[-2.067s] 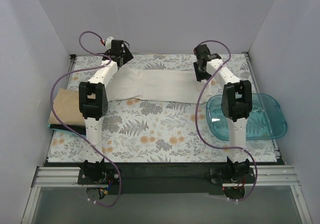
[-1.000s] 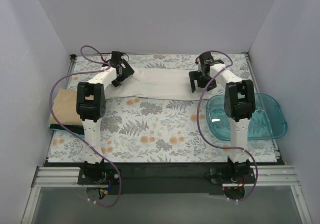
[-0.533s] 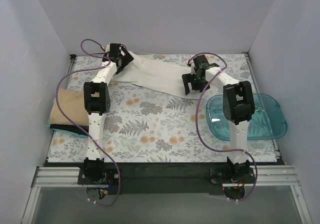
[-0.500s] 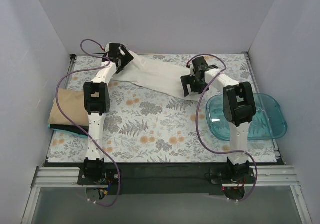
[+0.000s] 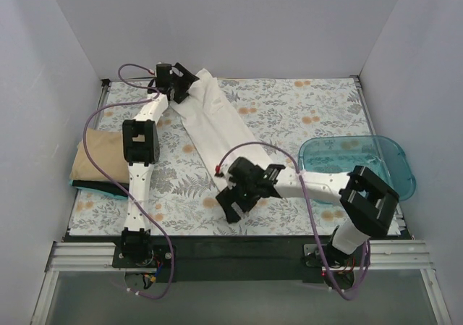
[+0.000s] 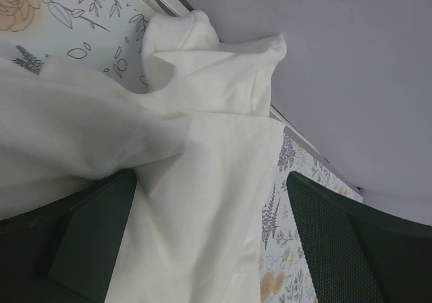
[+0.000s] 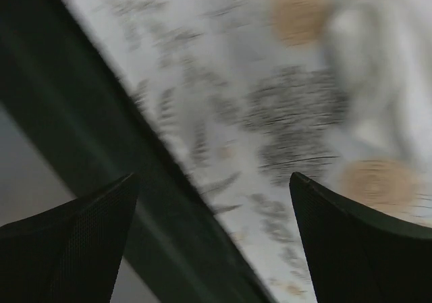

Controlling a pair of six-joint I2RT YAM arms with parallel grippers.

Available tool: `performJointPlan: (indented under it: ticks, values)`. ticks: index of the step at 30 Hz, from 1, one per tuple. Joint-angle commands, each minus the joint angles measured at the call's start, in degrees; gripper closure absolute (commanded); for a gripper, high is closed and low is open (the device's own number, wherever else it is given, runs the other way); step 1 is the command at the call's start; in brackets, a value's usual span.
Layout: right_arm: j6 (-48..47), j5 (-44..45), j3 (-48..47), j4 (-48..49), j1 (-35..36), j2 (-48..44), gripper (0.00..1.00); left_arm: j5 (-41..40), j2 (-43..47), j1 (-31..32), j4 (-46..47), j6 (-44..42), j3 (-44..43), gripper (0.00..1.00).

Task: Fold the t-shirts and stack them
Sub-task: Fold the tshirt

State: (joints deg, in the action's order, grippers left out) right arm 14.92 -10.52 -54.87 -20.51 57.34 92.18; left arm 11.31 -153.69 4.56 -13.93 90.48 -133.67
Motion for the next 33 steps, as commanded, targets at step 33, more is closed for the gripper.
performJointPlan:
  ticks: [33]
  values:
    - [12.6, 18.0, 8.0, -0.4, -6.8, -23.7, 0.02, -8.6, 39.0, 16.5, -18.8, -14.9, 24.1, 0.02]
